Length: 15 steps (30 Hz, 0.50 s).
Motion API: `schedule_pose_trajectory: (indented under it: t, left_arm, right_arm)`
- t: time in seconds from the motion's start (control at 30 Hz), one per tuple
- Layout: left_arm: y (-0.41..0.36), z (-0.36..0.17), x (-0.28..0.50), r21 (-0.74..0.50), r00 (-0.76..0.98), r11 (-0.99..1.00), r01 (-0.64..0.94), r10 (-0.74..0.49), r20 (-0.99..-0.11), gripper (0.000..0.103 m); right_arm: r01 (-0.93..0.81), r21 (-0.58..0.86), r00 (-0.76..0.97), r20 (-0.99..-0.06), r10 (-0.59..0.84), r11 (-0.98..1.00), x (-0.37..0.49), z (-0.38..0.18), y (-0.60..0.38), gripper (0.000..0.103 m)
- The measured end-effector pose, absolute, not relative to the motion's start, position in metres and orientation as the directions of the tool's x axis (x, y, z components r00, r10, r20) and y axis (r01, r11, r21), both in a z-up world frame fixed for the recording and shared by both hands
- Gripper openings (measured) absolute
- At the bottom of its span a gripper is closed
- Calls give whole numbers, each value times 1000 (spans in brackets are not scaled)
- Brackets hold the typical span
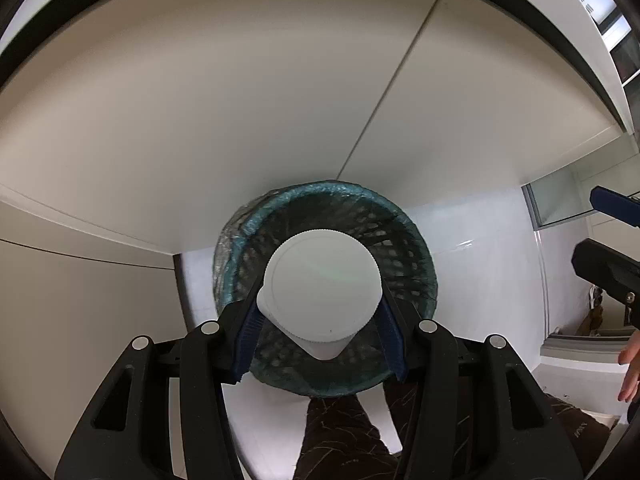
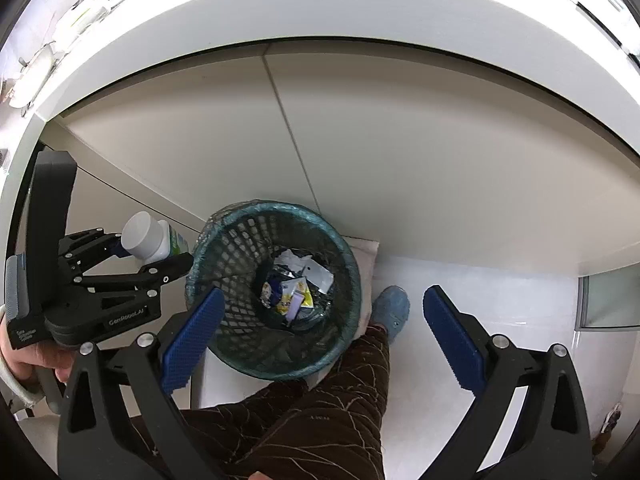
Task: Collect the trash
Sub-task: 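Open the left tool to drop the white pill bottle into the wastebasket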
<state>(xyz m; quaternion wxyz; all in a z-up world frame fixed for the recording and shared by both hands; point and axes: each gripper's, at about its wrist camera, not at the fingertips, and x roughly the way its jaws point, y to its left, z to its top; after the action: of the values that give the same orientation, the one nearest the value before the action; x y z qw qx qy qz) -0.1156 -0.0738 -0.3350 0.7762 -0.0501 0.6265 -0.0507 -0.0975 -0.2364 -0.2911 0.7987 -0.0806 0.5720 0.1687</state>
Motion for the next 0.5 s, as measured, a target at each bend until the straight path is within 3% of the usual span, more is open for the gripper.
schedule_pose_trajectory:
  t: [0.27,0.5]
  left_arm:
    - [-89,-348,-112,-143,186,989,42,-148,-971,51]
    - [-96,-343,-111,-154,208,986,57,-163,-964,75]
  right_arm:
    - [-333,63,296,-940,167,941,-97,-284,-252,95]
    - [-325,61,297,-941,163,944,-95,-285,-249,95]
